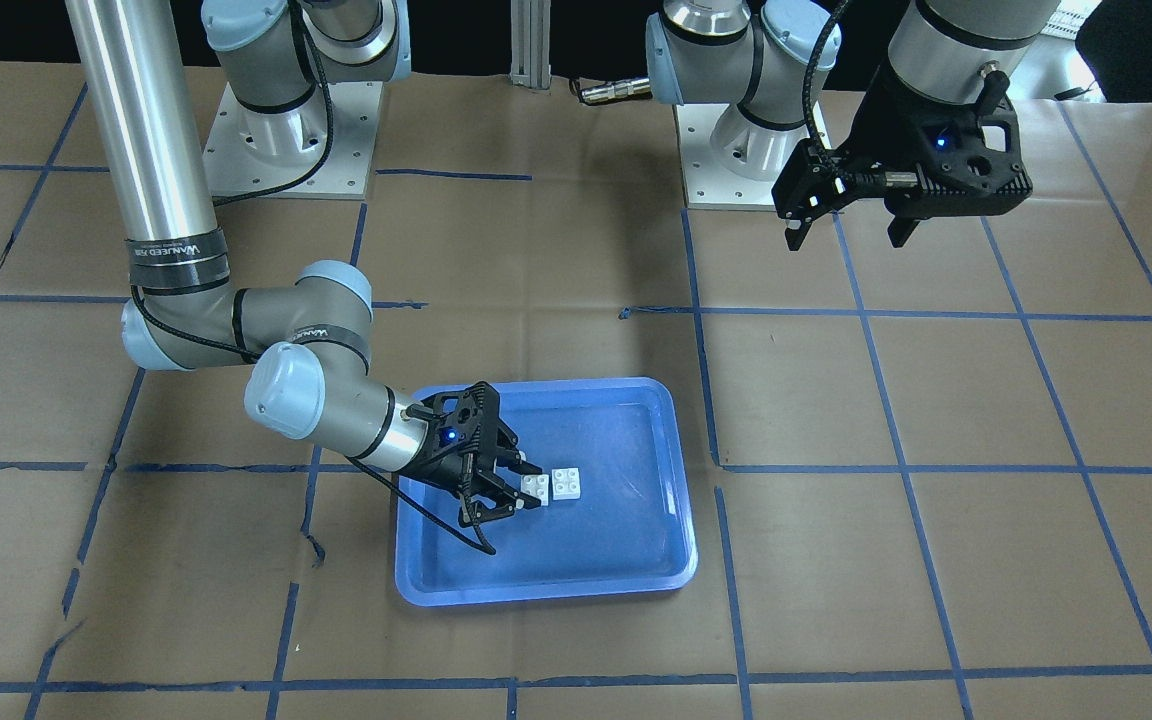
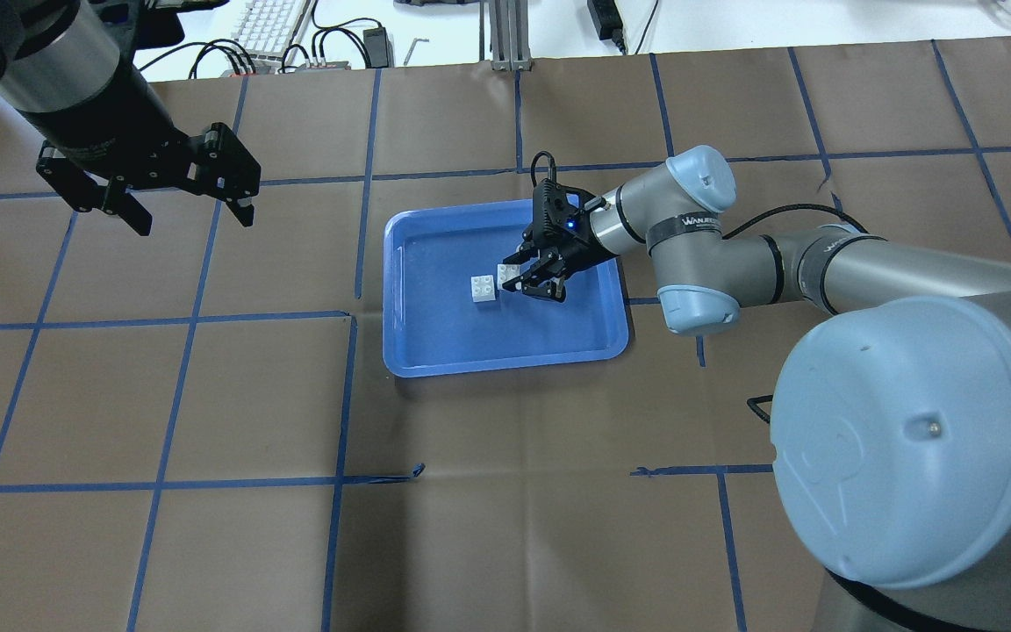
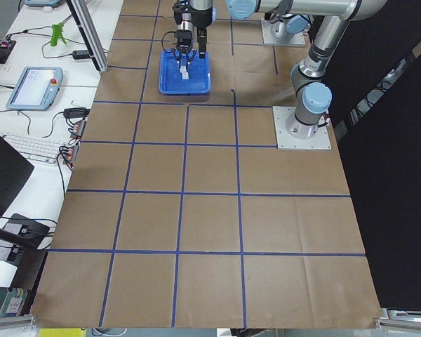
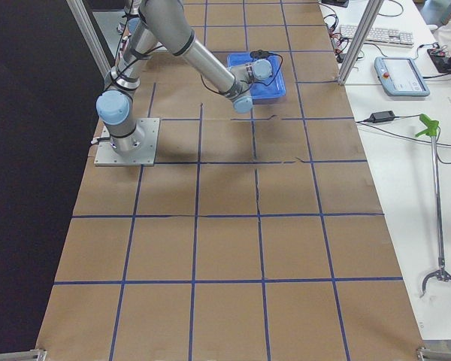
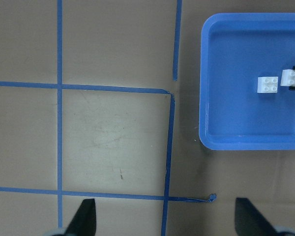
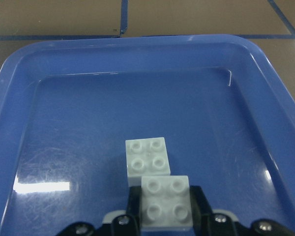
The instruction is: Assemble white blocks and place on blue tray
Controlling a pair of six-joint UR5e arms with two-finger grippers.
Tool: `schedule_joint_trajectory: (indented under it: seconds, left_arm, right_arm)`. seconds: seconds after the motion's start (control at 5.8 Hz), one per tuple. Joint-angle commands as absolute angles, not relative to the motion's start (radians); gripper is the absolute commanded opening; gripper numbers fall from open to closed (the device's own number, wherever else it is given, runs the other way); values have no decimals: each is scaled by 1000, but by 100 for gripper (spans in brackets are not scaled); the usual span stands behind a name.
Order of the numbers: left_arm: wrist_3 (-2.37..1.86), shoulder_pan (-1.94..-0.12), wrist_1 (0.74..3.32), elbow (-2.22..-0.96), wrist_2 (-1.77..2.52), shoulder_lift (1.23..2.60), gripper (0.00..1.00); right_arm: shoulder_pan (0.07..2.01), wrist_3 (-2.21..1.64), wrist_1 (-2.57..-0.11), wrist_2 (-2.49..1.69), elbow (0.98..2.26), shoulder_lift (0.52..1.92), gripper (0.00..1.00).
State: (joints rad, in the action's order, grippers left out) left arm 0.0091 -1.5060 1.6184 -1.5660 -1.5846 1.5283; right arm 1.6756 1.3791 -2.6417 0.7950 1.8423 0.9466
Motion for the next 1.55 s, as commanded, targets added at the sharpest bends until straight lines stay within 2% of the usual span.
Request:
schedule_joint_trajectory:
  seconds: [0.0, 1.03, 1.38]
  left_arm:
    - [12, -1505, 1618, -1565, -1588, 1526, 99]
    - [17, -1505, 1628, -1562, -1588, 1525, 99]
    - [15, -1506, 1628, -1563, -1588, 1526, 99]
  right_arm:
    - [1680, 1379, -2642, 798, 1844, 945, 38]
    - [1683, 1379, -2648, 790, 1861, 937, 39]
    - [1683, 1379, -2648, 792, 1862, 937, 46]
